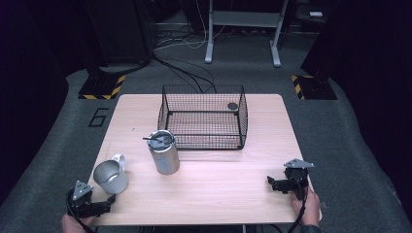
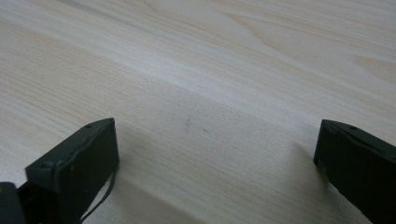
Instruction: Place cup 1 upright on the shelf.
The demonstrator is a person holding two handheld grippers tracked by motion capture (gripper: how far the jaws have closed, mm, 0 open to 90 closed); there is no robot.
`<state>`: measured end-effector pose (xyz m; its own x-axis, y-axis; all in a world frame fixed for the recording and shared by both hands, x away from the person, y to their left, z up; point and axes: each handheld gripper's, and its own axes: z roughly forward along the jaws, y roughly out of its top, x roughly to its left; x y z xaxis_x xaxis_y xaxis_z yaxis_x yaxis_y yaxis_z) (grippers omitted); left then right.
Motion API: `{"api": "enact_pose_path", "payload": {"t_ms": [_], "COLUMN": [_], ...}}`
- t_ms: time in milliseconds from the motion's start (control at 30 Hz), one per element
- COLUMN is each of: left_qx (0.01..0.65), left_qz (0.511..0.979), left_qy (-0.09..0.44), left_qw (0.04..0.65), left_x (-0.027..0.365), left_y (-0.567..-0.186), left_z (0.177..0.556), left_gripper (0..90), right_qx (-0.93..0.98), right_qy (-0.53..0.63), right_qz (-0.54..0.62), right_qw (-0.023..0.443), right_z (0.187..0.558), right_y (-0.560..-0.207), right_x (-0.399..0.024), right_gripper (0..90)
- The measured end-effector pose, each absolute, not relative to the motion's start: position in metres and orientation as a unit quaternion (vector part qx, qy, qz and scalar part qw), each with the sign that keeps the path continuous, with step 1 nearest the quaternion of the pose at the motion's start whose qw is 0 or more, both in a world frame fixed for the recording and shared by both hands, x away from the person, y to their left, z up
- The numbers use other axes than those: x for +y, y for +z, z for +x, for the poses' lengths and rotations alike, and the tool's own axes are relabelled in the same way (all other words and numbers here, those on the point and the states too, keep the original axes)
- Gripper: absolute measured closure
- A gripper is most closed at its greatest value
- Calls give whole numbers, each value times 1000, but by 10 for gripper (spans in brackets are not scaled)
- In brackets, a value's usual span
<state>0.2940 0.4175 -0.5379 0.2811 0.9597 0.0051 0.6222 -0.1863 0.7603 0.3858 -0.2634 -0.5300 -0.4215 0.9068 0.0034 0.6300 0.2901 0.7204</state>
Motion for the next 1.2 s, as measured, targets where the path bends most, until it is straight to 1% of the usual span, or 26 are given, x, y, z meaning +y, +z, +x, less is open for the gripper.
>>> {"api": "enact_pose_path", "payload": {"t_ms": [167,200,300,500,900,1200], "left_qx": [544,546,548,537,530,518], "left_qz": [723,719,718,726,726,725], "left_qy": [259,251,252,247,251,264], "left_qw": [339,348,349,350,359,369], "left_x": [417,419,417,415,410,408], "left_y": [-537,-534,-532,-513,-483,-454], "left_z": [293,291,290,283,273,266], "left_gripper": [0,0,1,0,0,0], "right_qx": [776,777,776,777,777,778], "right_qy": [331,329,330,328,329,329], "right_qz": [495,495,495,495,495,493], "right_qw": [209,208,210,208,208,209], "right_z": [386,386,386,386,386,386], "right_y": [-530,-530,-530,-530,-530,-530], "right_x": [-263,-263,-263,-263,-263,-264], "right_gripper": [0,0,0,0,0,0]}}
